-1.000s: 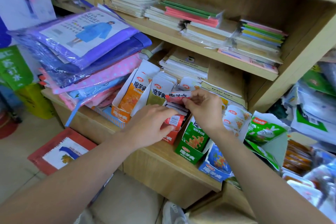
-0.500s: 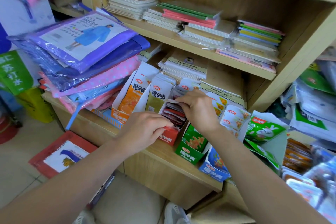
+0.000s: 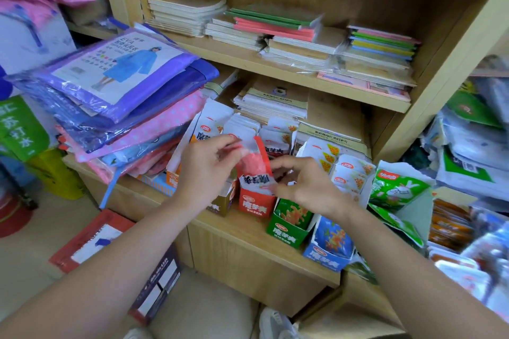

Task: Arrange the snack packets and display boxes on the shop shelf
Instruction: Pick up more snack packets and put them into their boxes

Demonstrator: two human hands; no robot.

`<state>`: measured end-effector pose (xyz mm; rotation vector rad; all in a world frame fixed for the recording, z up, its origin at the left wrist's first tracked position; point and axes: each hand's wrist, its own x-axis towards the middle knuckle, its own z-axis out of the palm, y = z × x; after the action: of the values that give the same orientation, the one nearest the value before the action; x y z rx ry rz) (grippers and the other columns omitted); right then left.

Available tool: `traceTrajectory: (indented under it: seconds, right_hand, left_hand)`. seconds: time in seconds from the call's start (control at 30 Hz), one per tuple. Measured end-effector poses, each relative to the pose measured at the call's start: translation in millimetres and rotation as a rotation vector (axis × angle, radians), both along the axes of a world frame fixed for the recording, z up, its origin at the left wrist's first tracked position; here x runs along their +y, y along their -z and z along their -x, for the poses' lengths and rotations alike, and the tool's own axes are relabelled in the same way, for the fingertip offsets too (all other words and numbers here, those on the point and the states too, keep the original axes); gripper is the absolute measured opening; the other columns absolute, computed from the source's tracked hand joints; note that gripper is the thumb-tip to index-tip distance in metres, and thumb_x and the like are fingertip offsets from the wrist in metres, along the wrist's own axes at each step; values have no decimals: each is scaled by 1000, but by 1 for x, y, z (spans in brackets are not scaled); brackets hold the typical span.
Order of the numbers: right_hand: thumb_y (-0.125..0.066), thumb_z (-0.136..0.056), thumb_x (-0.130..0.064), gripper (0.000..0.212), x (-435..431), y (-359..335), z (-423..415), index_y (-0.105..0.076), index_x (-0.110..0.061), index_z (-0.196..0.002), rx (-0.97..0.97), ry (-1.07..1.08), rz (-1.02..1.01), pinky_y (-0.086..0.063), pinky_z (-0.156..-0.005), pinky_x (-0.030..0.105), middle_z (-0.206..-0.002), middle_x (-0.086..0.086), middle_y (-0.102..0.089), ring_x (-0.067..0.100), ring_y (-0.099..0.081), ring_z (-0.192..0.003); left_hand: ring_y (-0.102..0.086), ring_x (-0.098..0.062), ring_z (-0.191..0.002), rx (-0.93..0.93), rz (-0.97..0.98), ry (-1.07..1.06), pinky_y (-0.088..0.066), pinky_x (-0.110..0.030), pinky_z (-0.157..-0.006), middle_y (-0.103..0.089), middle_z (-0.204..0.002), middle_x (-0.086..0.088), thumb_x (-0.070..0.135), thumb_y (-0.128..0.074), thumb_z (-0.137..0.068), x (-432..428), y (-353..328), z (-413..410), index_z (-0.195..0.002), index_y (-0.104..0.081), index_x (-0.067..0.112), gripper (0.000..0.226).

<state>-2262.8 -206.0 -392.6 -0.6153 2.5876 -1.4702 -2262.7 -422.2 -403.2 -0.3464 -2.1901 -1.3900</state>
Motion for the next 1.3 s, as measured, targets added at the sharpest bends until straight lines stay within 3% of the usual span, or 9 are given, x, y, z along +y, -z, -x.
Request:
traceTrajectory:
  seconds: [0.13,0.2,0.33,0.43,0.63,0.8,0.97,1.13,1.3]
  right_hand:
    - [-78,-84,-10,19,-4,4,-3,-72,-16,-101,-14,62,106,-55,-72,24,-92,-4,-76,8,-72,-85]
    - [-77,-86,-9,29,-3,1,0,-70,-14,-114,-25,109,301,-57,-79,40,-97,12,-75,26,-71,-90]
    - [-65,-85,15,63,3,-14,3,-55,-18,-138,-42,74,583,-52,-77,30,-87,15,-69,26,-65,-81]
    - [-58,-82,25,64,7,-21,3,-58,-12,-135,103,12,428,-50,-76,24,-98,1,-67,18,-64,-87]
    - [-78,-79,3,28,3,-24,8,-79,-19,-96,474,215,112,-52,-80,32,-100,9,-51,20,-55,-90]
    - [-78,-85,-14,5,11,-34,10,-79,-15,-90,539,298,113,-53,-68,32,-94,-6,-72,10,-67,-84]
    - [-77,-86,-14,6,21,-43,10,-80,-12,-91,597,330,38,-53,-64,26,-83,-6,-75,4,-67,-70]
    - [-80,-83,-11,7,16,-32,16,-81,-12,-89,673,293,-158,-47,-65,11,-80,-3,-75,3,-65,-67]
    - [-74,-85,-6,8,4,-8,33,-80,-10,-87,708,173,-382,-56,-67,34,-79,7,-75,26,-69,-70]
  left_hand:
    - [-69,-17,-65,-97,-280,-45,-60,-34,-57,-71,-74,-8,21,-75,-88,-5,-22,13,-81,-72,26,9]
    - [-72,-12,-69,-208,-432,-72,-59,-26,-57,-73,-78,-8,11,-74,-90,-5,-24,15,-85,-72,21,11]
    - [-73,-10,-72,-465,-723,-101,-55,-18,-57,-74,-86,-2,3,-73,-89,0,-22,12,-91,-70,12,10]
    - [-72,-8,-67,-575,-871,-91,-54,-16,-56,-73,-85,-5,1,-75,-86,3,-23,14,-86,-70,8,9]
    - [-73,-14,-70,-714,-869,9,-59,-21,-60,-76,-85,-12,2,-78,-83,8,-25,12,-89,-72,3,9]
    - [-76,-17,-82,-631,-687,-50,-60,-26,-76,-78,-95,-6,31,-82,-82,-4,-13,12,-104,-75,12,30]
    - [-69,-1,-88,-336,-97,-36,-53,-18,-82,-75,-93,12,28,-80,-84,-4,8,-3,-103,-77,25,19]
    - [-60,-4,-108,-187,413,140,-50,-31,-95,-70,-116,15,38,-76,-86,1,23,-12,-118,-73,30,33]
    - [-55,-6,-113,-87,588,177,-45,-29,-92,-69,-119,15,45,-73,-86,2,29,-12,-105,-78,34,22]
